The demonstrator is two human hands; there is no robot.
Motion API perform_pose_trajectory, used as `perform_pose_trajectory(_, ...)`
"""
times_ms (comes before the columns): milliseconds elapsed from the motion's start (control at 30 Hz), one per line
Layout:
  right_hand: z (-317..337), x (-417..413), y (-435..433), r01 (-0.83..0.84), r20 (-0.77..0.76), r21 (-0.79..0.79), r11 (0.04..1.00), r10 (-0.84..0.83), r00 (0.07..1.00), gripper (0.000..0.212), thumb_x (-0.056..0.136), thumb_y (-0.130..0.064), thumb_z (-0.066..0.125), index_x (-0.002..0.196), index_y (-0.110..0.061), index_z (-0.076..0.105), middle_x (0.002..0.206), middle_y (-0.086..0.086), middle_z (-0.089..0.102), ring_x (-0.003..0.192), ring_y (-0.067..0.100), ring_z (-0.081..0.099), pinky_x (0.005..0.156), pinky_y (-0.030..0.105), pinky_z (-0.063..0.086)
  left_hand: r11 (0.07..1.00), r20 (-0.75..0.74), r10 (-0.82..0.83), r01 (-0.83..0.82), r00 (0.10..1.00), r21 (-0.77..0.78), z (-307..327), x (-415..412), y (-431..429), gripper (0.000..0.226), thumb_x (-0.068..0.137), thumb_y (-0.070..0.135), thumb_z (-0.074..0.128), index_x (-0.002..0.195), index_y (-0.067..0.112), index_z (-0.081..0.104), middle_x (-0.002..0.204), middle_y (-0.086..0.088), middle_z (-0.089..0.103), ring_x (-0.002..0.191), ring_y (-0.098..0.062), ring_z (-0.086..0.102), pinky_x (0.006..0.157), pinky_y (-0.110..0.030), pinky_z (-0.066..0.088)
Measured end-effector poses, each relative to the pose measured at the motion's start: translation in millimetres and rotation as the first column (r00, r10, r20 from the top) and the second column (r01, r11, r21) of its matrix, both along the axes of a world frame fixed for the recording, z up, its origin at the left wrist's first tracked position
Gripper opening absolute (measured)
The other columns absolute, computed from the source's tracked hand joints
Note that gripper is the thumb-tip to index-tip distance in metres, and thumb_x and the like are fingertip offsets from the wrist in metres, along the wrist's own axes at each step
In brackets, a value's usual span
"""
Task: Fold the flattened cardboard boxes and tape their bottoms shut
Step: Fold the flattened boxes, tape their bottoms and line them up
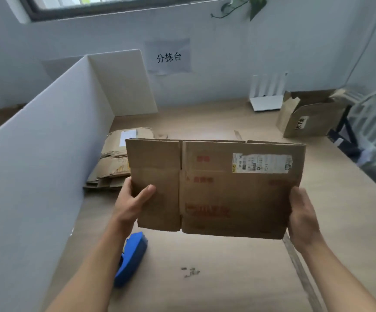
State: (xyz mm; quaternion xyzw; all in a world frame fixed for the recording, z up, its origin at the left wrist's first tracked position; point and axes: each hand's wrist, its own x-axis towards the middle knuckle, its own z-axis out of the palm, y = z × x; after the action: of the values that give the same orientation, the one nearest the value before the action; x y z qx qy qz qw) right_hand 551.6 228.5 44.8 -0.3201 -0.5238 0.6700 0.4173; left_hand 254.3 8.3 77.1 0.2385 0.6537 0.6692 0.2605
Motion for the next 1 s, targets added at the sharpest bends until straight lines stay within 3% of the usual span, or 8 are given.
perform_pose_trajectory(167, -18, -1, -12, 0.04, 0.021, 0.021, 0.999, -0.04, 0.999, 0.076, 0.08, -0.081, 0.05, 0.13, -0.025, 0.059, 0.127, 0.002, 0.066, 0.12, 0.022, 0.062, 0.094, 0.041, 0.056, 0.996, 0.032, 0.077, -0.079, 0.996, 0.045, -2, 17, -24, 0.102, 0.041, 0.067, 0.09, 0.122, 0.012, 0.06, 0.106, 0.0, 0.073, 0.093, -0.011, 0.07, 0.068, -0.022, 0.056)
perform_pose_trajectory(333, -19, -9, -26, -0.015, -0.006, -0.002, 1.0, 0.015, 1.0, 0.052, 0.099, -0.057, 0.034, 0.129, -0.025, 0.061, 0.127, 0.001, 0.068, 0.117, 0.017, 0.064, 0.085, 0.028, 0.057, 0.998, 0.027, 0.062, -0.063, 0.998, 0.026, -6, 25, -40, 0.108, 0.038, 0.064, 0.092, 0.126, 0.014, 0.057, 0.109, -0.002, 0.073, 0.095, -0.015, 0.072, 0.067, -0.024, 0.057)
perform_pose_trajectory(433, -17, -10, -30, -0.023, -0.027, -0.08, 0.997, 0.021, 0.999, 0.053, 0.097, -0.057, 0.028, 0.12, -0.03, 0.067, 0.122, -0.005, 0.07, 0.113, 0.011, 0.066, 0.081, 0.022, 0.057, 0.998, 0.026, 0.054, -0.054, 0.998, 0.017, -8, 26, -50, 0.105, 0.042, 0.066, 0.091, 0.127, 0.013, 0.058, 0.111, -0.004, 0.073, 0.097, -0.016, 0.071, 0.069, -0.024, 0.057)
perform_pose_trajectory(600, -34, -3, -27, -0.02, 0.105, -0.083, 0.996, 0.029, 0.994, 0.046, 0.105, -0.051, 0.029, 0.12, -0.03, 0.068, 0.124, -0.005, 0.069, 0.122, 0.017, 0.058, 0.102, 0.05, 0.045, 0.996, 0.05, 0.076, -0.074, 0.996, -0.042, -24, 24, -66, 0.098, 0.035, 0.075, 0.086, 0.113, 0.018, 0.066, 0.099, 0.004, 0.075, 0.087, -0.007, 0.07, 0.066, -0.017, 0.054)
perform_pose_trajectory(667, -39, -1, -31, -0.031, 0.07, -0.106, 0.994, 0.038, 0.997, 0.041, 0.104, -0.05, 0.033, 0.116, -0.035, 0.07, 0.121, -0.005, 0.069, 0.115, 0.017, 0.06, 0.094, 0.05, 0.045, 0.996, 0.041, 0.056, -0.053, 0.998, -0.077, -35, 28, -69, 0.1, 0.04, 0.074, 0.086, 0.116, 0.012, 0.065, 0.1, 0.0, 0.074, 0.09, -0.011, 0.068, 0.069, -0.018, 0.054)
perform_pose_trajectory(733, -37, -3, -43, -0.052, 0.042, -0.122, 0.991, 0.058, 0.997, 0.052, 0.086, -0.074, 0.049, 0.115, -0.036, 0.071, 0.119, -0.005, 0.07, 0.11, 0.015, 0.063, 0.088, 0.044, 0.045, 0.993, 0.044, 0.027, -0.021, 0.999, -0.118, -45, 36, -70, 0.097, 0.046, 0.067, 0.086, 0.121, 0.01, 0.061, 0.1, 0.003, 0.074, 0.092, -0.009, 0.067, 0.072, -0.018, 0.054)
perform_pose_trajectory(867, -31, -11, -68, -0.188, 0.086, 0.011, 0.982, 0.186, 0.979, 0.072, 0.075, -0.08, 0.059, 0.124, -0.028, 0.065, 0.124, 0.003, 0.068, 0.121, 0.021, 0.061, 0.099, 0.043, 0.049, 0.98, -0.018, -0.056, 0.052, 0.998, -0.192, -55, 45, -68, 0.079, 0.06, 0.06, 0.083, 0.124, 0.023, 0.057, 0.112, 0.003, 0.072, 0.106, -0.014, 0.066, 0.089, -0.026, 0.052)
perform_pose_trajectory(1000, -17, -16, -76, -0.174, 0.12, 0.159, 0.972, 0.156, 0.98, 0.057, 0.087, -0.067, 0.056, 0.125, -0.024, 0.063, 0.121, -0.007, 0.069, 0.118, 0.011, 0.061, 0.094, 0.019, 0.049, 0.964, -0.088, -0.091, 0.066, 0.992, -0.257, -42, 42, -62, 0.051, 0.079, 0.042, 0.063, 0.127, 0.041, 0.046, 0.122, 0.024, 0.055, 0.108, 0.017, 0.055, 0.09, -0.006, 0.04)
